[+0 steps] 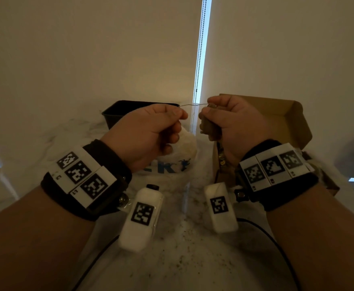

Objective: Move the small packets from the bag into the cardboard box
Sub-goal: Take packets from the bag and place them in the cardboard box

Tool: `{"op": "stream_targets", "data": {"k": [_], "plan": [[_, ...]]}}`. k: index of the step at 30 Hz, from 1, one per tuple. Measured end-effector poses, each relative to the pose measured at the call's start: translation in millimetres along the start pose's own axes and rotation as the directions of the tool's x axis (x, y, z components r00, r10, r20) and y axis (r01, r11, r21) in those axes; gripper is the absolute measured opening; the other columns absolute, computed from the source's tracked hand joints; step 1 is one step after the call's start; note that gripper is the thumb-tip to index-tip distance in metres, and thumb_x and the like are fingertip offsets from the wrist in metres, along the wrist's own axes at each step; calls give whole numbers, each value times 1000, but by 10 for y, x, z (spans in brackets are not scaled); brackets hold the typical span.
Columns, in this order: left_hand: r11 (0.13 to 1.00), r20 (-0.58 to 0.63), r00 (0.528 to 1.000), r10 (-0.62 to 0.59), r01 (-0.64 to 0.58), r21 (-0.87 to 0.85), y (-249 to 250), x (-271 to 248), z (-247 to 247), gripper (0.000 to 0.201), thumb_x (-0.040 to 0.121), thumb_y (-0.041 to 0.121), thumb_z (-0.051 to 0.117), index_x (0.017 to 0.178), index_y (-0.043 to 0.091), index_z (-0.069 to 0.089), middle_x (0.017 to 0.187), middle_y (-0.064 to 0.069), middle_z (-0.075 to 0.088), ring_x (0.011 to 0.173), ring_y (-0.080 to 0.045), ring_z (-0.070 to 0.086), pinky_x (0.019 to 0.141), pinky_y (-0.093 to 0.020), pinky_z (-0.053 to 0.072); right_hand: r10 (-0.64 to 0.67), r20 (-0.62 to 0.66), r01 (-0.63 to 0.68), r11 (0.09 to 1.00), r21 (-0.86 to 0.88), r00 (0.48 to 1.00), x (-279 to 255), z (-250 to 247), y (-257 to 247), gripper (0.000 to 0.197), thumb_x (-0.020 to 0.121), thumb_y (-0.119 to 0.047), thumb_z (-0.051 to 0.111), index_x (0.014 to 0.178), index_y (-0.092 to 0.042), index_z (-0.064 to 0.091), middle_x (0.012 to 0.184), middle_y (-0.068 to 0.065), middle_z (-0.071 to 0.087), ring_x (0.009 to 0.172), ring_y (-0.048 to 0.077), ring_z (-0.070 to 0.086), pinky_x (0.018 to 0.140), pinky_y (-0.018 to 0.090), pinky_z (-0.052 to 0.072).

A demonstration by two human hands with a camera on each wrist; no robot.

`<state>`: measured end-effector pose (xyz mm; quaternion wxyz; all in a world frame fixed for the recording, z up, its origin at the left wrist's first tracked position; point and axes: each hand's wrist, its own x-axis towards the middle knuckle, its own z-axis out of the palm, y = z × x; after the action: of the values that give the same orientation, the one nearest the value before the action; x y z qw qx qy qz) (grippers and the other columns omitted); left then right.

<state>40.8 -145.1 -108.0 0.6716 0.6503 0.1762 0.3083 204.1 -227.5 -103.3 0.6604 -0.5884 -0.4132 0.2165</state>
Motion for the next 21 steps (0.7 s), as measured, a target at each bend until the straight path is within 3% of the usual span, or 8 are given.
{"op": "stream_targets", "data": {"k": [2, 6, 11, 15, 18, 21], "plan": [[999, -60, 998, 36, -38, -26, 23, 16, -30, 22, 104, 22, 48, 97, 16, 68, 69, 5, 58, 61, -9, 52, 54, -25, 41, 12, 24, -13, 1000, 25, 1000, -10, 17, -4, 19, 92, -9, 62, 109, -14, 57, 81, 7, 69, 63, 16, 61, 51, 26, 47], [994, -209, 972, 110, -102, 50, 22, 54, -92, 23, 104, 24, 49, 98, 19, 71, 72, 6, 62, 62, -9, 54, 54, -25, 41, 53, 128, -58, 998, 37, 990, -62, 71, -2, 7, 96, -8, 55, 97, -12, 60, 79, 10, 67, 59, 16, 53, 49, 27, 43], [967, -395, 896, 204, -120, 227, 36, 54, -152, 15, 99, 30, 60, 97, 26, 75, 85, 9, 72, 64, -5, 59, 55, -23, 46, 141, 228, -160, 985, 67, 963, -95, 110, -5, 14, 98, -7, 47, 102, -7, 61, 75, 10, 64, 51, 14, 48, 43, 23, 37], [945, -421, 863, 281, -172, 278, 55, 49, -153, 9, 96, 29, 65, 93, 28, 74, 85, 10, 73, 64, -2, 59, 60, -24, 48, 202, 322, -250, 961, 118, 925, -164, 141, -18, 6, 96, -10, 50, 96, -8, 55, 71, 10, 60, 43, 14, 41, 38, 19, 30], [946, -424, 858, 291, -191, 261, 58, 41, -139, 9, 95, 29, 66, 90, 29, 73, 82, 11, 73, 65, -4, 60, 60, -28, 48, 184, 395, -229, 971, 71, 900, -208, 162, -16, 13, 90, -14, 61, 88, -11, 48, 59, 3, 50, 41, 12, 36, 37, 17, 27], [939, -425, 850, 310, -204, 277, 55, 42, -137, 8, 95, 29, 66, 91, 29, 73, 81, 11, 72, 64, -2, 60, 59, -27, 49, 146, 445, -186, 981, 47, 884, -231, 166, -9, 10, 88, -3, 60, 86, -10, 53, 52, 2, 46, 40, 13, 39, 38, 18, 30]]}}
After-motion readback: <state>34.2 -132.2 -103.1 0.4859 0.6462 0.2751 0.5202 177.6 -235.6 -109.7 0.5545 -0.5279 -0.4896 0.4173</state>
